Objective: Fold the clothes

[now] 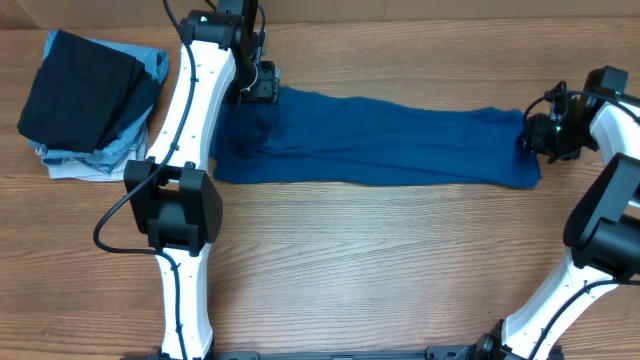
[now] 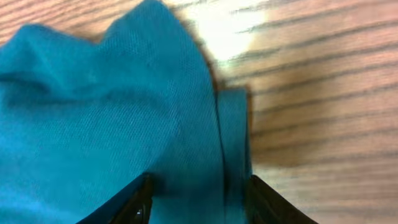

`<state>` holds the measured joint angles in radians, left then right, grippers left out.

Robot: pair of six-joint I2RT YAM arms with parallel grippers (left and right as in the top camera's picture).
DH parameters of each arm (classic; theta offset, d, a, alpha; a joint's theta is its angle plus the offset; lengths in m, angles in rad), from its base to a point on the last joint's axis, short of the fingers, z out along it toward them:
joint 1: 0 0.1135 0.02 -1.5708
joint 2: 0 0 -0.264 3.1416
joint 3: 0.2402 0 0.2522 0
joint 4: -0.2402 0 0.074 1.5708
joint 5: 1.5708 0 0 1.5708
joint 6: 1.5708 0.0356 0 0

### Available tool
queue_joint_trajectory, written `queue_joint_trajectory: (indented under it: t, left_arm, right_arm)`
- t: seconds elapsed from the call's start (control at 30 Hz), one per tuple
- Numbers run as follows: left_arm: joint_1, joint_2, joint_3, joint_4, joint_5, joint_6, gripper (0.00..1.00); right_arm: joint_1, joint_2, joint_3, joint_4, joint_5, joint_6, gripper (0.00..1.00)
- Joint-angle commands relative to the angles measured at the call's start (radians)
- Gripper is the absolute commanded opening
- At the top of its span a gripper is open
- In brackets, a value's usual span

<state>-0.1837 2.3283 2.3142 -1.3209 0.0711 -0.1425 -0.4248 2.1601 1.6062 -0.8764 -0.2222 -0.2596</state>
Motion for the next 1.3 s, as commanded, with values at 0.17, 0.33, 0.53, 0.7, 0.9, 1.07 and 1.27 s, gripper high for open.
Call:
queue_joint_trajectory:
  t: [0.17, 0.33, 0.53, 0.7, 0.9, 1.07, 1.27]
  left_arm:
    - [-0.009, 0.001, 0.009, -0.002, -0.004, 0.043, 0.67]
    - [-0.009, 0.001, 0.009, -0.002, -0.003, 0.042, 0.56]
    - [-0.009, 0.001, 0.009, 0.005, -0.003, 0.042, 0.22]
    - [-0.009, 0.001, 0.010, 0.005, -0.003, 0.042, 0.21]
    - [-0.009, 0.000, 0.010, 0.009, -0.003, 0.042, 0.20]
    - [-0.001, 0.000, 0.012, 0.021, -0.003, 0.041, 0.21]
    - [0.055, 0.000, 0.013, 0.025, -0.003, 0.041, 0.26]
  right_arm:
    - [0.000, 0.015, -0.100, 0.030, -0.172, 0.031, 0.34]
    - [0.000, 0.015, -0.100, 0.020, -0.187, 0.031, 0.25]
    - [-0.005, 0.015, -0.007, 0.004, -0.114, 0.031, 0.04]
    - [-0.039, 0.015, 0.006, 0.039, -0.059, 0.031, 0.04]
    - [-0.153, 0.015, 0.017, 0.063, -0.059, 0.023, 0.04]
    - [-0.187, 0.015, 0.091, 0.023, -0.060, 0.023, 0.04]
    - [-0.089, 0.015, 0.315, -0.189, -0.059, 0.023, 0.04]
